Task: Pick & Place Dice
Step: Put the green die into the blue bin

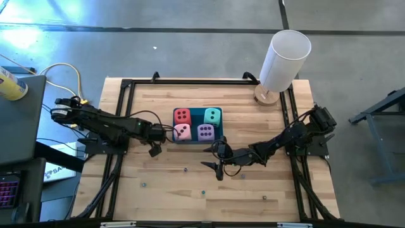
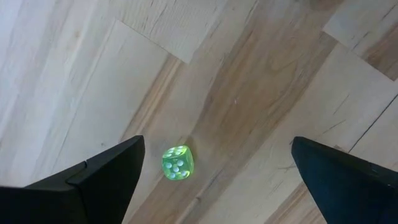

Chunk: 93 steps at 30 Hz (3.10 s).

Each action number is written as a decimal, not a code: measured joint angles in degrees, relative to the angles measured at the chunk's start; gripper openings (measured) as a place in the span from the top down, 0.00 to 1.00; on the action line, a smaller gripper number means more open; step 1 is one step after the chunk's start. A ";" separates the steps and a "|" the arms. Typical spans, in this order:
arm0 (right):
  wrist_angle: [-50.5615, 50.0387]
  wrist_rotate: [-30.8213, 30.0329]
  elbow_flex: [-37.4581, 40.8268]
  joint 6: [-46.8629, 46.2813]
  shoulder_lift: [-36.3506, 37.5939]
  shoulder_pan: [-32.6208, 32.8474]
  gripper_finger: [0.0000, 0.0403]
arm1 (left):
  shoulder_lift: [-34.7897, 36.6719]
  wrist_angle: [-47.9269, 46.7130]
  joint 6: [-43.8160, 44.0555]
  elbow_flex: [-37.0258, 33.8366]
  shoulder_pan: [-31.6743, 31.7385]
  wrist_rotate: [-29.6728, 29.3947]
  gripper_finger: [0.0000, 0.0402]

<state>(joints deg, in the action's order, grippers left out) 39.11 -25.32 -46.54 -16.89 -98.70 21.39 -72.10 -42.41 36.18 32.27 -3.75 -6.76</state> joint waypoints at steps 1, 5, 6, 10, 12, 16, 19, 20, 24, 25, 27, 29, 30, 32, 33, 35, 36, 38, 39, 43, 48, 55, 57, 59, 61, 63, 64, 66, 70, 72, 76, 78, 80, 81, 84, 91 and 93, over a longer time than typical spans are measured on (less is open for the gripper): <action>0.00 0.00 0.00 -0.01 0.00 0.00 0.38 | 0.00 -0.16 0.14 0.00 0.02 0.23 0.01; 0.00 0.00 0.00 -0.01 0.00 0.00 0.38 | -0.01 -0.55 1.58 -0.02 -0.01 0.47 0.01; 0.00 0.00 0.00 -0.01 0.00 0.00 0.38 | -0.02 -0.69 1.59 -0.02 -0.09 0.47 0.01; 0.00 0.00 0.00 0.00 0.00 0.00 0.38 | -0.02 -0.91 1.62 -0.04 -0.11 0.77 0.01; 0.00 0.00 0.00 -0.01 0.00 0.00 0.38 | -0.07 -1.10 1.62 -0.07 -0.11 2.07 0.01; 0.00 0.00 0.00 -0.02 0.00 0.00 0.38 | -0.07 -1.47 2.03 -0.15 -0.11 3.65 0.01; 0.00 0.00 0.00 -0.02 0.00 0.00 0.38 | -0.07 -1.41 2.19 -0.15 -0.11 3.67 0.01; 0.00 0.00 0.00 -0.02 0.00 0.00 0.38 | -0.07 -1.32 2.19 -0.15 -0.11 3.64 0.01; 0.00 0.00 0.00 -0.02 0.00 0.00 0.38 | -0.07 -0.99 1.95 -0.15 -0.13 3.59 0.01; 0.00 -0.01 0.00 -0.01 0.00 0.00 0.38 | -0.07 -0.88 1.94 -0.17 -0.13 3.58 0.01; 0.00 0.00 0.00 -0.01 0.00 0.00 0.38 | -0.07 -0.68 1.80 -0.18 -0.13 3.53 0.01; 0.00 0.00 0.00 0.00 0.00 0.00 0.38 | -0.07 -0.54 1.78 -0.20 -0.15 3.55 0.01; 0.00 0.00 0.00 -0.02 0.00 0.00 0.38 | -0.09 -0.38 1.78 -0.20 -0.15 3.55 0.02; 0.00 0.00 0.00 0.00 0.00 0.00 0.38 | -0.09 -0.10 1.80 -0.20 -0.17 3.63 0.06; 0.00 0.00 0.00 -0.02 0.00 0.00 0.38 | -0.09 0.03 1.83 -0.20 -0.18 3.67 0.08; 0.00 0.00 0.00 -0.01 0.00 0.00 0.38 | -0.11 0.26 2.49 -0.20 -0.20 3.85 0.14; 0.00 0.00 0.00 -0.02 0.00 0.00 0.38 | -0.11 0.34 2.62 -0.20 -0.20 3.92 0.17; -0.02 0.00 0.00 -0.02 0.00 0.00 0.38 | -0.11 0.50 2.66 -0.20 -0.22 3.98 0.23; -0.02 0.00 0.00 -0.02 0.00 0.00 0.38 | -0.11 0.56 2.71 -0.20 -0.23 3.97 0.26; -0.02 0.00 0.00 -0.02 0.00 0.00 0.38 | -0.11 0.65 4.13 -0.20 -0.22 3.84 0.38; -0.02 0.00 0.00 -0.01 0.00 0.00 0.38 | -0.11 0.71 4.23 -0.20 -0.22 3.68 0.51; -0.02 0.00 0.00 -0.02 0.00 0.00 0.38 | -0.11 0.87 4.34 -0.20 -0.22 3.58 0.65; -0.02 0.00 0.00 0.00 0.00 0.00 0.38 | -0.11 0.87 4.34 -0.20 -0.22 3.51 0.69; -0.02 0.00 0.00 -0.02 0.00 0.00 0.38 | -0.11 0.88 4.34 -0.20 -0.22 3.49 0.72; -0.02 0.00 0.00 0.00 0.00 0.00 0.38 | -0.11 0.89 4.34 -0.20 -0.22 3.47 0.75; -0.02 -0.01 0.00 -0.01 0.00 0.00 0.38 | -0.11 0.89 4.34 -0.20 -0.22 3.44 0.78; -0.02 0.00 0.00 0.00 0.00 0.00 0.38 | -0.11 0.89 4.34 -0.20 -0.22 3.44 0.79; -0.02 0.00 0.00 -0.02 0.00 0.00 0.38 | -0.11 0.89 4.34 -0.20 -0.22 3.44 0.82; -0.02 0.00 0.00 0.00 0.00 0.00 0.38 | -0.11 1.09 4.26 -0.15 -0.22 3.44 0.86; -0.02 0.00 0.00 0.00 0.00 0.00 0.38 | -0.11 1.40 3.91 -0.15 -0.65 3.36 0.86; -0.02 0.00 0.00 0.00 0.00 0.00 0.38 | -0.11 2.43 3.72 -0.15 -1.44 3.23 0.87; -0.02 0.00 0.00 0.00 0.00 0.00 0.38 | 0.32 2.79 3.72 -0.15 -1.90 3.32 0.87; -0.06 -0.01 0.00 0.00 0.00 0.00 0.38 | 1.23 3.45 3.68 0.38 -2.73 3.97 0.87; -0.11 -0.02 0.00 0.00 0.00 0.00 0.38 | 2.01 3.40 3.68 0.78 -3.23 3.97 0.87; -0.31 -0.22 0.00 0.00 0.00 0.00 0.38 | 4.64 3.18 3.68 2.53 -4.88 3.79 0.87; -0.35 -0.22 0.00 0.00 0.00 -0.04 0.38 | 11.68 10.27 -2.10 6.36 -9.20 3.50 0.85; -0.35 -0.22 0.00 0.00 0.00 -0.04 0.38 | 12.67 14.49 -5.14 6.36 -9.47 3.40 0.85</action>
<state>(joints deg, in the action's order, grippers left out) 38.76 -25.54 -46.54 -16.88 -98.70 21.34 -59.42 -27.92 31.03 38.63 -13.22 -3.36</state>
